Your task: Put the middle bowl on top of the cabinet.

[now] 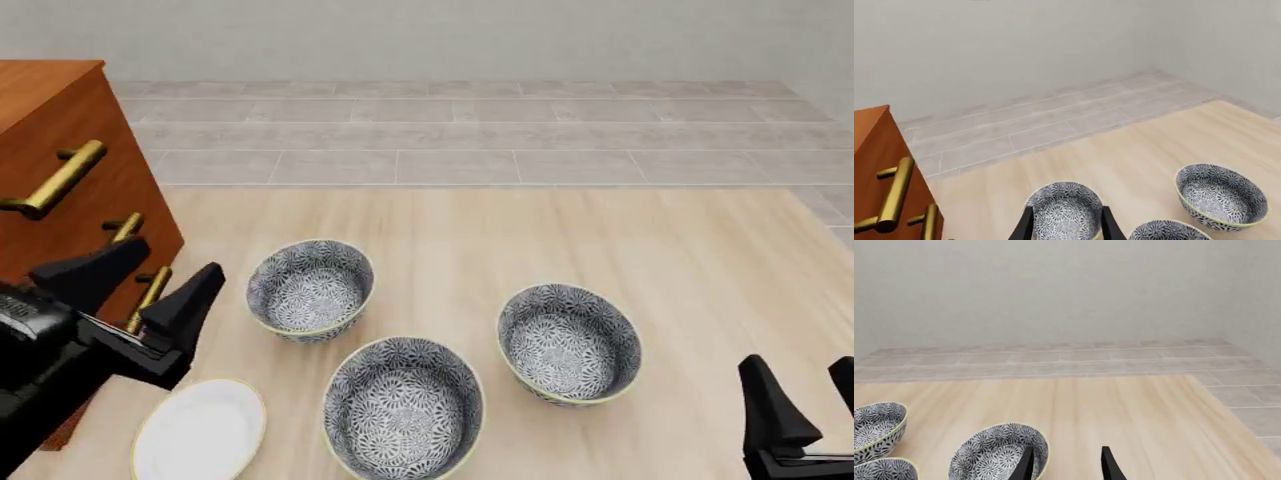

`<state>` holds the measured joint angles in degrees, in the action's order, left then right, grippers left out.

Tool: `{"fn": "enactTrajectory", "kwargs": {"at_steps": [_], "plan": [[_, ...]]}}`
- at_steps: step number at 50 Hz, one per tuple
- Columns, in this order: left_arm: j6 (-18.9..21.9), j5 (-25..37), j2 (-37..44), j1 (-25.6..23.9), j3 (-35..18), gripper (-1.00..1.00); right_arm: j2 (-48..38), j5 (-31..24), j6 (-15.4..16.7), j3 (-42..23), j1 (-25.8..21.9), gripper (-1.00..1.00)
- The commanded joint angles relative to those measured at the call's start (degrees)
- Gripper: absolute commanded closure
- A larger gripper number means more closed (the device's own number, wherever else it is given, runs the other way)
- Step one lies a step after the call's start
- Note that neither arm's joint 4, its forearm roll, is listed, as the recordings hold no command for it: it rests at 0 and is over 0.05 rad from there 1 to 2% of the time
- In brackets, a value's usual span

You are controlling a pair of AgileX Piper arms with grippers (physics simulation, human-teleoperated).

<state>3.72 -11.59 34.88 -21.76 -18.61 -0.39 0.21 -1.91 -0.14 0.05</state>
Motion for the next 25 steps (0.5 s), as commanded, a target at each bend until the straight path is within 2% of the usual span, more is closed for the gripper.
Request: {"fn": "enactTrajectory", "kwargs": {"at_steps": [1, 19, 25], "plan": [[1.6, -0.2, 7.1, -4.7, -5.7, -1.0, -0.2, 0.1, 0.5, 0.0, -0.4, -1.0], [2.5, 2.0, 16.5, -11.4, -16.3, -1.0, -0.7, 0.6, -0.2, 0.0, -0.4, -1.0], [2.5, 2.5, 18.5, -12.6, -18.3, -1.0, -0.7, 0.6, -0.4, 0.0, -0.4, -1.0]]}}
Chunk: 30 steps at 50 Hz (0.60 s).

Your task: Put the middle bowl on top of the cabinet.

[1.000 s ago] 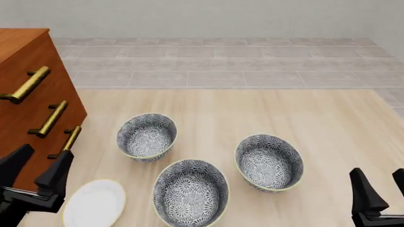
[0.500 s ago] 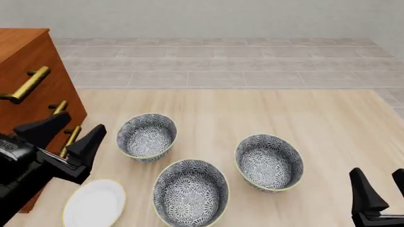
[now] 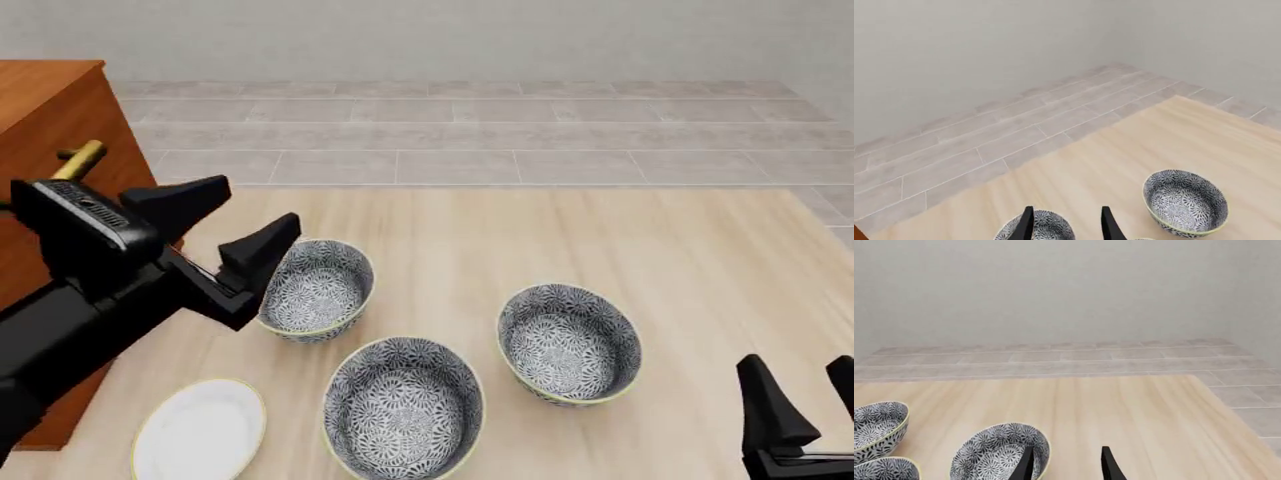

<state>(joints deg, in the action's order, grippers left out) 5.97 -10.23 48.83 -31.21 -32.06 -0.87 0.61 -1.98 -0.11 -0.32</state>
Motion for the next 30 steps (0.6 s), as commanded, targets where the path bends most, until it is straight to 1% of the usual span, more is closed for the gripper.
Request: {"fn": "enactTrajectory", "kwargs": {"at_steps": [1, 6, 12, 14, 16, 25, 28, 30], "plan": [[0.5, 1.2, 5.3, -3.5, -5.6, -1.0, -0.1, 0.0, -0.4, 0.0, 0.0, -1.0], [-0.4, 1.9, 7.6, -4.7, -7.7, -1.0, 0.0, 0.0, -0.4, 0.0, 0.0, -1.0], [0.9, 2.7, 10.6, -6.5, -10.8, -1.0, -0.1, 0.0, -0.4, 0.0, 0.0, -1.0], [0.5, 3.3, 11.4, -7.2, -11.9, -1.0, -0.1, 0.0, -0.3, 0.0, -0.1, -1.0], [1.0, 3.2, 11.5, -7.6, -12.2, -1.0, -0.2, 0.0, -0.4, 0.0, 0.0, -1.0], [0.4, 3.3, 15.0, -9.0, -14.4, -1.0, -0.3, 0.2, -0.5, 0.0, 0.0, -1.0], [0.5, 4.4, 17.3, -9.2, -16.0, -1.0, -0.5, 0.4, -0.5, 0.0, 0.0, -1.0], [0.3, 4.3, 17.5, -9.2, -16.2, -1.0, -0.5, 0.3, -0.5, 0.0, 0.0, -1.0]]}}
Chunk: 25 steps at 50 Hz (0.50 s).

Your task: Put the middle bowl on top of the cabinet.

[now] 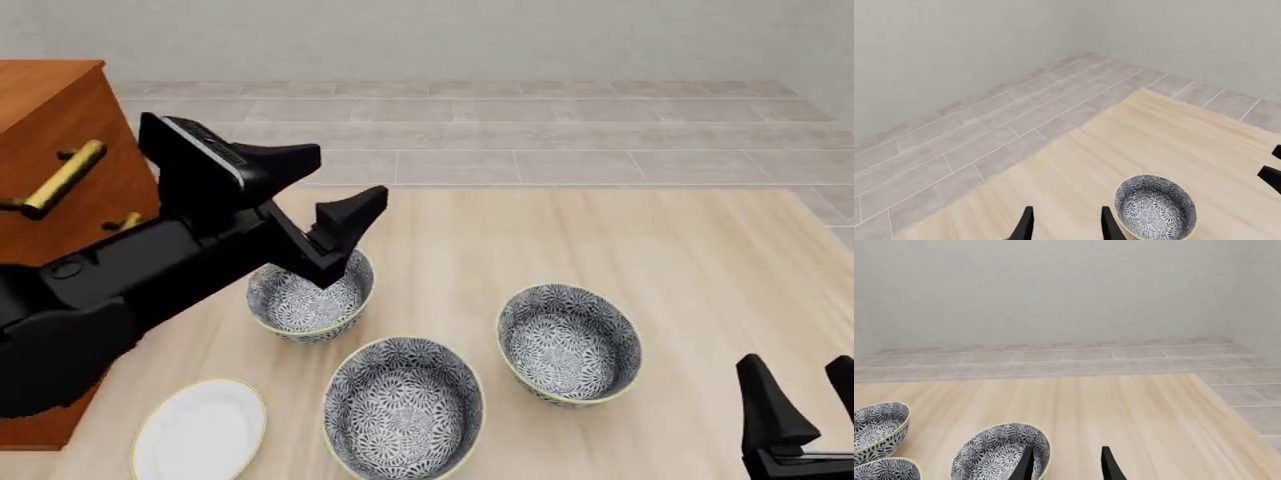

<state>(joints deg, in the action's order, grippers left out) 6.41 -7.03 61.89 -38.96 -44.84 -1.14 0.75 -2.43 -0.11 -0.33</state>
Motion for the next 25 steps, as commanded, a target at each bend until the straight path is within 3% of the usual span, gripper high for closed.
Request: {"fn": "enactTrajectory", "kwargs": {"at_steps": [1, 25], "plan": [[0.7, 0.7, 4.7, -1.8, -3.6, -1.0, 0.1, 0.0, 0.0, 0.0, 0.0, -1.0], [-0.4, 3.6, 14.7, -4.3, -12.7, -1.0, 0.0, 0.1, -0.8, 0.0, 0.3, -1.0]]}}
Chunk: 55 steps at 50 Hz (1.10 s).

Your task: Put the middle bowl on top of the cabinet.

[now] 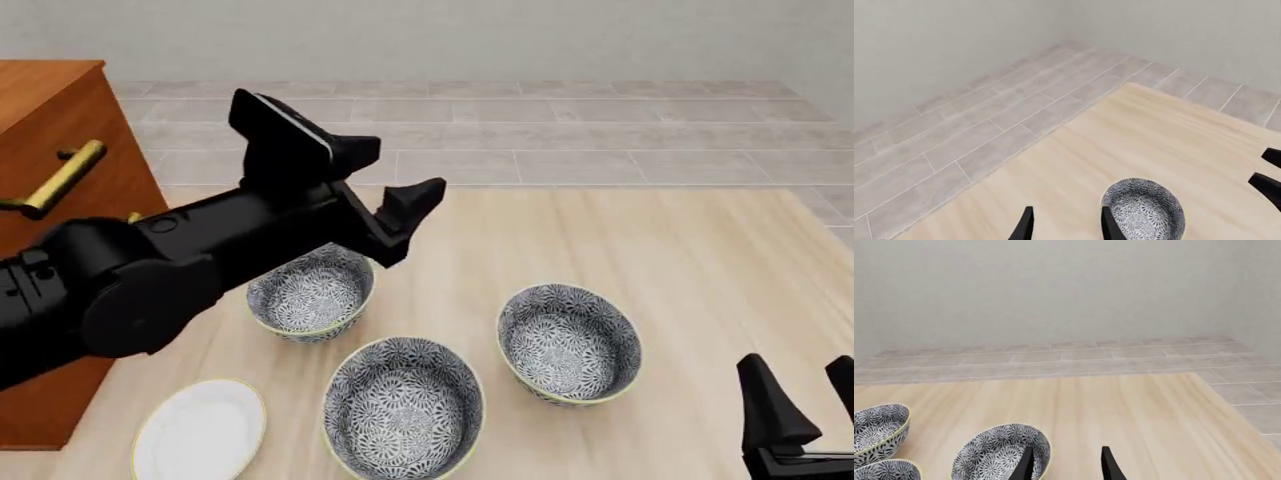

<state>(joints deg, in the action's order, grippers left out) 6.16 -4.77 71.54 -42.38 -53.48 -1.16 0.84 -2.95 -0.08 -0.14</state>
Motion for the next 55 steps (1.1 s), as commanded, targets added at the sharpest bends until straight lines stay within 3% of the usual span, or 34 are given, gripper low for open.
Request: {"fn": "enactTrajectory", "kwargs": {"at_steps": [1, 12, 20, 28, 55], "plan": [[-0.2, 1.4, 5.0, -0.8, -4.0, -1.0, 0.0, 0.0, -0.3, -0.1, 0.1, -1.0], [0.8, 8.5, 12.2, -4.6, -12.6, -1.0, 0.6, -0.3, -0.5, 0.0, 0.3, -1.0], [1.5, 11.4, 14.9, -5.6, -15.7, -1.0, 0.8, -0.3, -0.9, 0.0, 0.4, -1.0], [-0.2, 15.1, 18.9, -7.0, -20.3, -1.0, 0.8, -0.3, -0.8, 0.0, 0.4, -1.0], [-4.0, 17.6, 27.0, -4.0, -24.9, -1.0, 1.0, -0.2, -0.7, 0.0, 0.2, -1.0]]}}
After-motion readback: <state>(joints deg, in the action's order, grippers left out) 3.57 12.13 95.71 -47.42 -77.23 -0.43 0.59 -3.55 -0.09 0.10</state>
